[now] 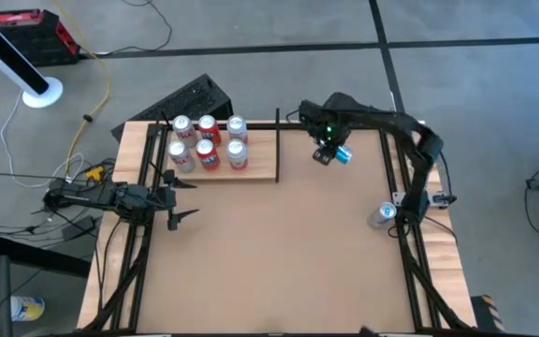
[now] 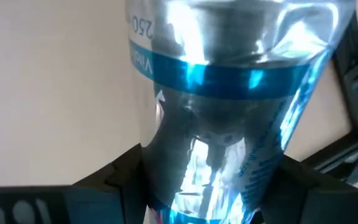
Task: Place canned beverage on shelf
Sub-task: Put the bottom blue soda can on the shelf
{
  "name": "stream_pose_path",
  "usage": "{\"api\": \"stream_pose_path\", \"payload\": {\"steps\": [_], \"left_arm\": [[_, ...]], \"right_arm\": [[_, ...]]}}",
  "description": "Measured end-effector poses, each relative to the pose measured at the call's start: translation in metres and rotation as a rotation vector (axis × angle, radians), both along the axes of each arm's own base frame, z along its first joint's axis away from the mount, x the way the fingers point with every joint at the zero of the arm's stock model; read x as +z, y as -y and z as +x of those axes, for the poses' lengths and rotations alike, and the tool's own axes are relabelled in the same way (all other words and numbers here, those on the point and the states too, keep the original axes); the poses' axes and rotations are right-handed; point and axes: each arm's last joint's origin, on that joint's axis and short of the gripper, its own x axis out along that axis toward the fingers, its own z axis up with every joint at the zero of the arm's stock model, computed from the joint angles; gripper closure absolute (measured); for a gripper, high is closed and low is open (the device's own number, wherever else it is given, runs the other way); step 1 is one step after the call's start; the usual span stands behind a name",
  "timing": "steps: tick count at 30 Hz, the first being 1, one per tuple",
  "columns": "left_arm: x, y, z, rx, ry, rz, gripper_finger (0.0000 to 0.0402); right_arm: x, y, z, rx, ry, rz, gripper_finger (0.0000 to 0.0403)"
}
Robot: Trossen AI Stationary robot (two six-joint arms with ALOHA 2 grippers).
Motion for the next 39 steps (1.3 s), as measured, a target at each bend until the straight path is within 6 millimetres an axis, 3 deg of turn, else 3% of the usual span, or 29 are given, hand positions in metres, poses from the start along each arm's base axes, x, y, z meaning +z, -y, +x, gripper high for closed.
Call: {"api": "stream_pose_path", "payload": {"steps": [5, 8, 12, 15, 20, 26, 33, 39], "left_arm": [[0.0, 0.0, 0.0, 0.0, 0.0, 0.0, 0.0065], [0.0, 0.0, 0.0, 0.0, 0.0, 0.0, 0.0065], [0.0, 0.0, 0.0, 0.0, 0.0, 0.0, 0.0065], [0.0, 0.0, 0.0, 0.0, 0.0, 0.0, 0.0065], [0.0, 0.0, 0.0, 0.0, 0.0, 0.0, 0.0065], [0.0, 0.0, 0.0, 0.0, 0.0, 0.0, 0.0065], [0.0, 0.0, 0.0, 0.0, 0.0, 0.0, 0.0065], [0.0, 0.0, 0.0, 0.0, 0.0, 0.0, 0.0065]], "right_arm": [[0.04, -0.077, 0.004, -0.071, 0.098, 0.043, 0.0151], [0.05, -0.123, 0.006, -0.133, 0.107, 0.139, 0.0151], [0.051, -0.177, 0.013, -0.228, 0.102, 0.359, 0.0151], [0.045, -0.21, 0.018, -0.303, 0.0, 0.511, 0.0151], [0.027, -0.25, 0.029, -0.359, -0.186, 0.732, 0.0151], [-0.02, -0.271, 0.042, -0.326, -0.367, 0.925, 0.0151], [-0.083, -0.264, 0.054, -0.316, -0.453, 1.087, 0.0151], [-0.105, -0.25, 0.061, -0.304, -0.425, 1.158, 0.0151]]}}
